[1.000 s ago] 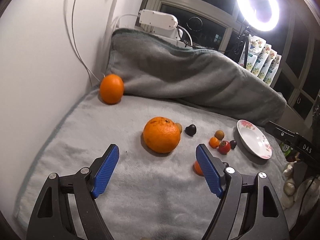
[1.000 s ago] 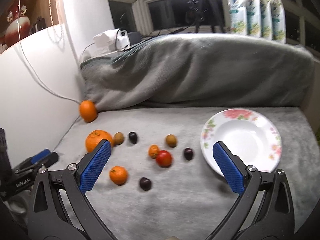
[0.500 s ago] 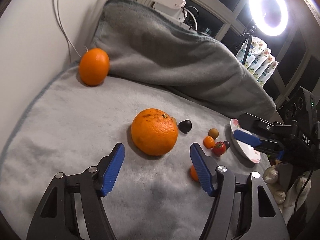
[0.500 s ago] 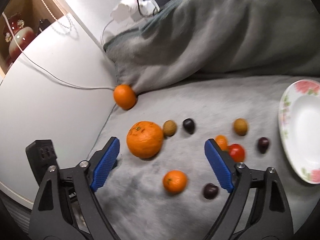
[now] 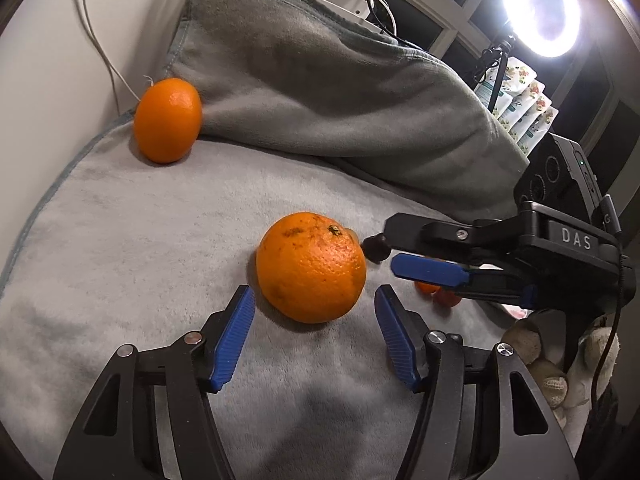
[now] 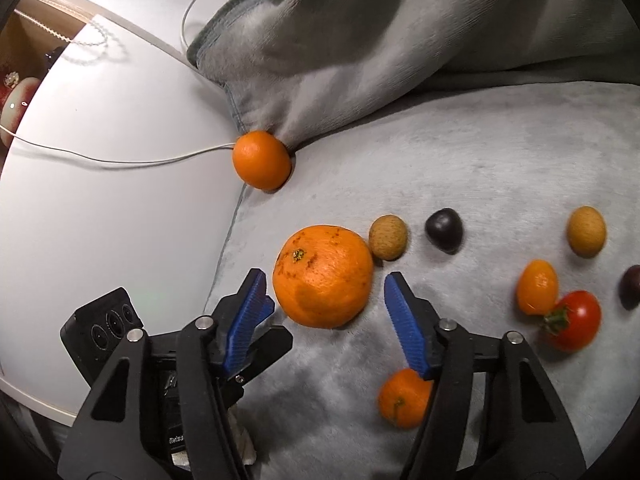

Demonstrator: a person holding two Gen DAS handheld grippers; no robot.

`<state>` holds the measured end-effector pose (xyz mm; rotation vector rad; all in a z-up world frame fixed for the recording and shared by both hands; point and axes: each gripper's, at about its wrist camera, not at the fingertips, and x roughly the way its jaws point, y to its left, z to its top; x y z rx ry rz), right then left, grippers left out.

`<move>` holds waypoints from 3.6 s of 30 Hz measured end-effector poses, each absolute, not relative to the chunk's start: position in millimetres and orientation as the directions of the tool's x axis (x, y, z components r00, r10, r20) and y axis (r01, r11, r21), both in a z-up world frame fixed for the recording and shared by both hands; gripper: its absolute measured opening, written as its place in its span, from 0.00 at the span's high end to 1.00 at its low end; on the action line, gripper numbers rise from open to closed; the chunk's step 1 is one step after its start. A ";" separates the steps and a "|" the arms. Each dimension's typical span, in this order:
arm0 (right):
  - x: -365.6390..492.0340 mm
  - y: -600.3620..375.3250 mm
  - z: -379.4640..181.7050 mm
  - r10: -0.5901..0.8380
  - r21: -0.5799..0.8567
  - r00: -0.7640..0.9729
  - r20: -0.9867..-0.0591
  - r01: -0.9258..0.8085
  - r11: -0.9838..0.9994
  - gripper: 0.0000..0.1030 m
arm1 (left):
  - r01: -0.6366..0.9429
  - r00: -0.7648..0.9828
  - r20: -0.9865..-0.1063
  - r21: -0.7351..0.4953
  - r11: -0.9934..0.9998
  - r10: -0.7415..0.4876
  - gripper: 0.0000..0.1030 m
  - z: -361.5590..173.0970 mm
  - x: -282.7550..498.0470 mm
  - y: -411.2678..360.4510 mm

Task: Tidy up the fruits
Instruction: 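Move the right tool toward the large orange and open its fingers around it, then close the right gripper on the large orange and lift it, then carry the large orange onto the white plate and open the right gripper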

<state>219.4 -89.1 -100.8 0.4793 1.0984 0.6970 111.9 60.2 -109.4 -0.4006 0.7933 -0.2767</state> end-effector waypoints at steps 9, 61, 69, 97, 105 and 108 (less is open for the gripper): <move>228.4 -79.3 -108.5 0.722 0.673 0.249 -0.646 -0.262 0.692 0.41 | 0.085 0.649 -0.645 -0.467 0.880 -0.405 0.40 -116.9 120.5 61.3; 167.2 -179.7 -64.7 0.682 0.633 0.439 -0.585 -0.278 0.722 0.48 | 0.263 0.705 -0.580 -0.322 0.909 -0.409 0.50 -60.4 100.2 -48.1; 141.8 -234.3 -65.4 0.627 0.623 0.513 -0.586 -0.209 0.754 0.48 | 0.346 0.664 -0.578 -0.326 0.880 -0.475 0.50 -59.7 101.3 -99.1; 127.5 -351.5 -82.5 0.506 0.625 0.625 -0.594 -0.038 0.780 0.49 | 0.503 0.533 -0.629 -0.303 0.810 -0.566 0.52 -75.0 121.3 -210.9; 119.6 -359.6 -64.0 0.421 0.553 0.703 -0.573 -0.048 0.832 0.49 | 0.501 0.543 -0.624 -0.295 0.813 -0.561 0.52 -68.8 118.4 -205.1; 116.4 -358.3 -60.2 0.385 0.510 0.718 -0.581 -0.048 0.859 0.48 | 0.491 0.550 -0.623 -0.298 0.818 -0.557 0.52 -68.1 116.8 -198.6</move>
